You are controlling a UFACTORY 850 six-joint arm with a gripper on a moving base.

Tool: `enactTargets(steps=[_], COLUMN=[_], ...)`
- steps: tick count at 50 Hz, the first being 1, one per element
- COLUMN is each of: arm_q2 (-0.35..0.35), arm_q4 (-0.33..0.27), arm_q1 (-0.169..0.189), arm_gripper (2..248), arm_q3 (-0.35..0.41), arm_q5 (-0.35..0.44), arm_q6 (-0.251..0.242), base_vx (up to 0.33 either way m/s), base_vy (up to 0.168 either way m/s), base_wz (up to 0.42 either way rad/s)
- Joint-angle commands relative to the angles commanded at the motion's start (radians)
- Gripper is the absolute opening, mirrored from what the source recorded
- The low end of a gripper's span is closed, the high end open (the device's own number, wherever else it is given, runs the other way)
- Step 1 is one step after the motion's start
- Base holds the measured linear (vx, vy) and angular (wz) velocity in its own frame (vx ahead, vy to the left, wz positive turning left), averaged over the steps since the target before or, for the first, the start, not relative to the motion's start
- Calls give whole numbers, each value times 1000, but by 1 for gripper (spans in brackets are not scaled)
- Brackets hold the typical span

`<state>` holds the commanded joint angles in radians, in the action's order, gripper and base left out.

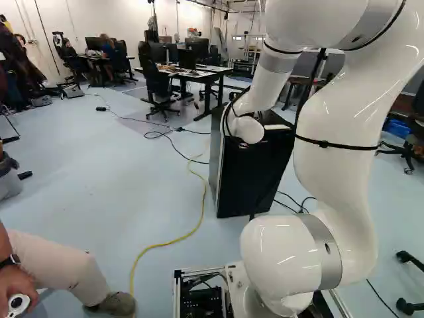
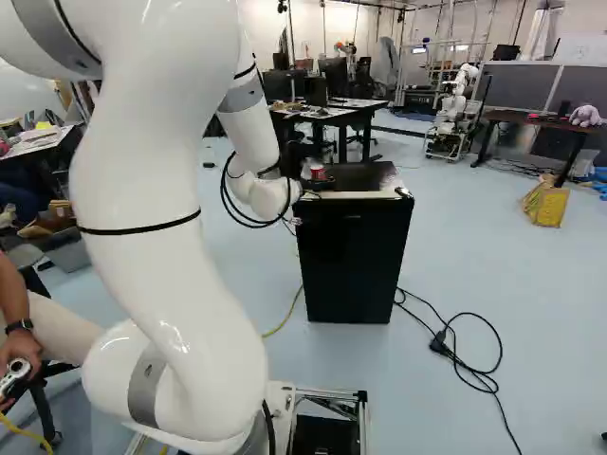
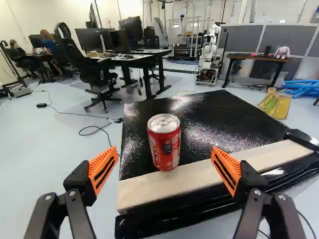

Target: Grab a drink from the fridge

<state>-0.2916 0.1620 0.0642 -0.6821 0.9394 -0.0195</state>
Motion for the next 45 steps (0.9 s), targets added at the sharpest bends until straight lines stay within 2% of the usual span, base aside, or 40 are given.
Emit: enactTargets(steps=[45], arm_q2=[-126], arm_q4=[0], arm_q1=[-4], arm_gripper=[247], arm_q3=[-111], arm_q5=[0], arm_q6=[0], base_vx=[0], base_vy=[0], base_wz=[0])
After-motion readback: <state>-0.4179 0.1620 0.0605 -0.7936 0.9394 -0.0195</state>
